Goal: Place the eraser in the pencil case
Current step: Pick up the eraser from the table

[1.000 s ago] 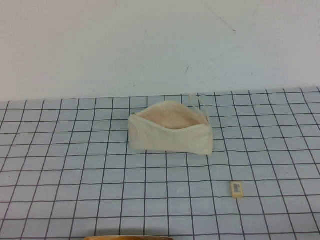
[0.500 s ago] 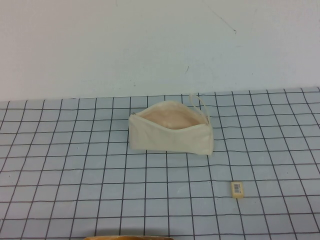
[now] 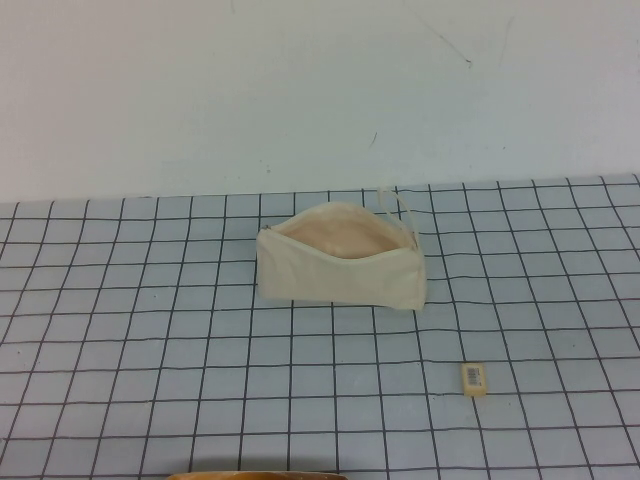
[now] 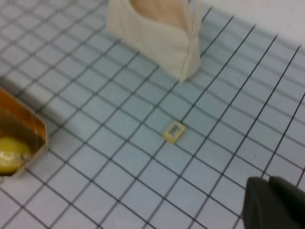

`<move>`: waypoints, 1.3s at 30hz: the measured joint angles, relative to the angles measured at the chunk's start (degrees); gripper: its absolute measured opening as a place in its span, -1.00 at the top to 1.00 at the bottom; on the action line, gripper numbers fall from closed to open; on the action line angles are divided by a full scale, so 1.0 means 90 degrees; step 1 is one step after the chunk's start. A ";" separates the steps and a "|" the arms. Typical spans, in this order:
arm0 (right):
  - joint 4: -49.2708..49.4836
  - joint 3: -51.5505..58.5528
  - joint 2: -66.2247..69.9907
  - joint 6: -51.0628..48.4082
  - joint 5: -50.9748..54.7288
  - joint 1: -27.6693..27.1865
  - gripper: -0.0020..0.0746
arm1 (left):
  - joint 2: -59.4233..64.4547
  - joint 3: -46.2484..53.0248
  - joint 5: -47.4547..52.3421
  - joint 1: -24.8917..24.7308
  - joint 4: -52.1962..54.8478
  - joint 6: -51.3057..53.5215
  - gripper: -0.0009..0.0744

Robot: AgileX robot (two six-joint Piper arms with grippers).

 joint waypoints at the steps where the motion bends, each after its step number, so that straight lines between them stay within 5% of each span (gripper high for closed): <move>1: -0.0096 -0.0266 0.0296 0.0000 0.0172 0.0000 0.95 | 0.0000 0.0000 0.0000 0.0000 0.0000 0.0000 0.98; 7: -0.0321 -0.1733 0.2199 -0.0052 0.0870 0.0219 0.95 | 0.0000 0.0000 0.0000 0.0000 0.0000 0.0000 0.98; 17: -0.2522 -0.3568 0.5224 0.0686 0.1568 0.2364 0.95 | 0.0000 0.0000 0.0000 0.0000 0.0000 0.0000 0.98; 26: -0.2709 -0.4100 0.7039 -0.0252 0.1601 0.3101 0.92 | 0.0000 0.0000 0.0000 0.0000 0.0000 0.0000 0.98; 29: -0.2538 -0.4110 0.7361 -0.0658 0.1333 0.3143 0.70 | 0.0000 0.0000 0.0000 0.0000 0.0000 0.0000 0.98; 36: -0.2372 -0.4135 0.7892 -0.1518 0.0915 0.3145 -0.26 | 0.0000 0.0000 0.0000 0.0000 0.0000 0.0000 0.98; 39: -0.2559 -0.4135 0.8155 -0.1651 0.0627 0.3145 -0.35 | 0.0000 0.0000 0.0000 0.0000 0.0000 0.0000 0.98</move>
